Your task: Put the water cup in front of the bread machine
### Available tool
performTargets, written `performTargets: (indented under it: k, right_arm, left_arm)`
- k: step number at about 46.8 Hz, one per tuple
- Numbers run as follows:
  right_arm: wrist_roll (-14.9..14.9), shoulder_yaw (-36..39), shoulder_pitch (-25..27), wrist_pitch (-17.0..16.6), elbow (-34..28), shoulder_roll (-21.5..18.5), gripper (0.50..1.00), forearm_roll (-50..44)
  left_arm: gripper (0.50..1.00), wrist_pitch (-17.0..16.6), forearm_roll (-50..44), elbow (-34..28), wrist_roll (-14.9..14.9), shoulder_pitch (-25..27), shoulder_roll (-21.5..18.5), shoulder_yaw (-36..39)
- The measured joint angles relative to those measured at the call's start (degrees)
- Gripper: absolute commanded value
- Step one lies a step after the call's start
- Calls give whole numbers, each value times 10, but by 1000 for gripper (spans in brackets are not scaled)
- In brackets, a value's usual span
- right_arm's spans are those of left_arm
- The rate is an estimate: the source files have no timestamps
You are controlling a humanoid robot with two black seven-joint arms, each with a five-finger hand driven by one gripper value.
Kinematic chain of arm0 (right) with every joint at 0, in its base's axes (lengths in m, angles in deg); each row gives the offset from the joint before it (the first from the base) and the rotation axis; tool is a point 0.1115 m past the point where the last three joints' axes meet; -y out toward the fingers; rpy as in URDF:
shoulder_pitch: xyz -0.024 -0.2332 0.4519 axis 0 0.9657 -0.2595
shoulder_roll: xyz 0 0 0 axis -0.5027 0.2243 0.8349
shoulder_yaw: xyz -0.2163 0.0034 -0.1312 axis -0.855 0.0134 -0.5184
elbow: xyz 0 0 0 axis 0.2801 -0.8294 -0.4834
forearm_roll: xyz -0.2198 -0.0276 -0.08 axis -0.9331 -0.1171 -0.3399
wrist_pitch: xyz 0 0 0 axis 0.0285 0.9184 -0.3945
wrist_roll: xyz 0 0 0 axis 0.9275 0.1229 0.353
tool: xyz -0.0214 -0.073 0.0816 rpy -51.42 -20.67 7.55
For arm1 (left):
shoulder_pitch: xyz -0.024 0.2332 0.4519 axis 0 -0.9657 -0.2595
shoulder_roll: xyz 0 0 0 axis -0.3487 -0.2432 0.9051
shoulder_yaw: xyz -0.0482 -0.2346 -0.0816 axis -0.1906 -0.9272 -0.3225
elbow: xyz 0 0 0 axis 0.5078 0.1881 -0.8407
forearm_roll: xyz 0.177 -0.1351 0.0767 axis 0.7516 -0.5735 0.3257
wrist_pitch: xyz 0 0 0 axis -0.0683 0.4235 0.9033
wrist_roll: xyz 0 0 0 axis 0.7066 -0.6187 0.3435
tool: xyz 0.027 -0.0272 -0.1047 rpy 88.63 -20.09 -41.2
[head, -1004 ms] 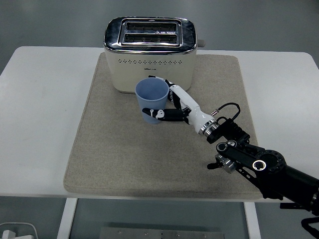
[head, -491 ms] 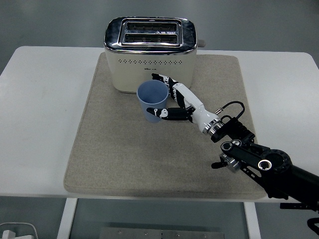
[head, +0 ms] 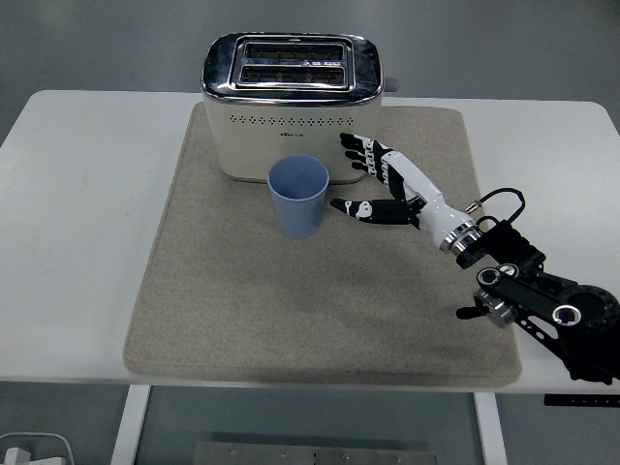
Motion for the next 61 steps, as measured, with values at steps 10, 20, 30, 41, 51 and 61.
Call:
performTargets:
  k: [10, 20, 30, 41, 51, 61]
  right_arm:
    - [2, 6, 11, -1, 16, 60, 913, 7]
    - [-6, 56, 4, -2, -15, 75, 913, 48]
    - [-60, 55, -60, -1, -133, 55, 913, 160]
    - [-90, 51, -86, -2, -211, 17, 913, 192]
    - [-104, 51, -99, -3, -229, 11, 913, 194]
    - [-105, 53, -109, -2, -231, 11, 913, 194]
  left_arm:
    - [1000, 0, 0, 0, 0, 0, 0, 0]
    - [1000, 0, 0, 0, 0, 0, 0, 0]
    - [1000, 0, 0, 0, 0, 0, 0, 0]
    - [1000, 0, 0, 0, 0, 0, 0, 0]
    - [1000, 0, 0, 0, 0, 0, 0, 0]
    - [1000, 0, 0, 0, 0, 0, 0, 0]
